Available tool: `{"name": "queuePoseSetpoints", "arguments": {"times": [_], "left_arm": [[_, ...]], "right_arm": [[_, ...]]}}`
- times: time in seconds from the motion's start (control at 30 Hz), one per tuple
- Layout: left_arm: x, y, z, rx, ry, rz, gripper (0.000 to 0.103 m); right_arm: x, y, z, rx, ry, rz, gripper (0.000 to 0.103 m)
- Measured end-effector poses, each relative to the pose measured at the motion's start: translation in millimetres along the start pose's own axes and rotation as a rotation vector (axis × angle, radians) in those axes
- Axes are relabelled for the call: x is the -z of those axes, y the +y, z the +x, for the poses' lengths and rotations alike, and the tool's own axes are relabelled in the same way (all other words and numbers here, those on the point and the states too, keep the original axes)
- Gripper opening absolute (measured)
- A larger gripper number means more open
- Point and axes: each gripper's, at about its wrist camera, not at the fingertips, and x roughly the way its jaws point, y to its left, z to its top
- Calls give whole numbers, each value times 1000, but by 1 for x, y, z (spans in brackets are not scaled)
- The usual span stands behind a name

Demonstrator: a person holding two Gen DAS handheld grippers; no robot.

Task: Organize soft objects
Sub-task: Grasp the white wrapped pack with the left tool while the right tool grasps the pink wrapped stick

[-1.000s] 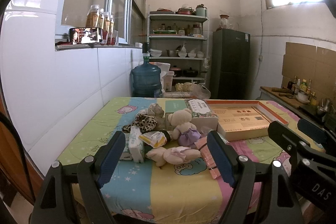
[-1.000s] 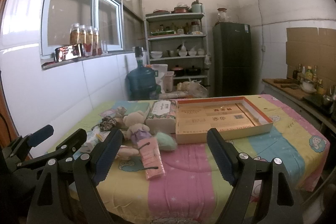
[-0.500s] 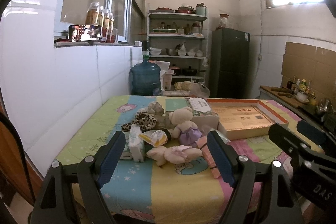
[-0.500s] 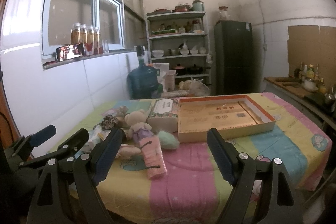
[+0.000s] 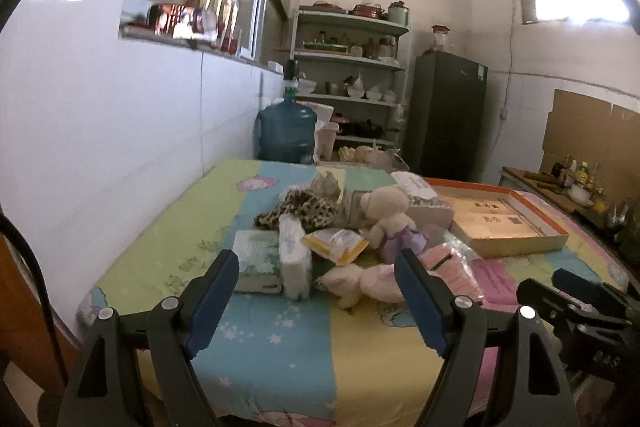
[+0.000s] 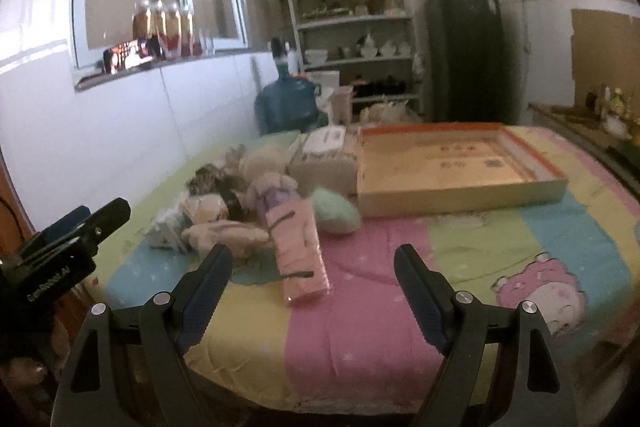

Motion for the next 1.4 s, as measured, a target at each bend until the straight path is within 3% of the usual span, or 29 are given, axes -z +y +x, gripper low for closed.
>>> {"name": "queuePoseSetpoints", "arguments": {"times": [0.5, 0.67, 0.77, 1.07, 1.13, 1.33, 1.4], "left_arm": [[-1, 36, 52, 5, 77, -59, 80], [-4, 32, 71, 4, 94, -45, 80], [-3, 31, 84, 6, 119, -42, 68], [7, 39, 101, 55, 178, -81, 38], [7, 35, 102, 64, 176, -65, 23], [7, 29, 100, 84, 173, -55, 20], [7, 31, 97, 90, 169, -68, 19]], "right_arm": [[3, -10, 75, -8, 116, -18, 82], [4, -12, 88, -15, 145, -17, 71], [5, -13, 93, -28, 164, -18, 59], [9, -13, 99, -73, 181, -11, 44], [9, -13, 99, -87, 181, -11, 39], [10, -10, 96, -124, 182, -16, 20], [10, -9, 94, -136, 178, -18, 19]]}}
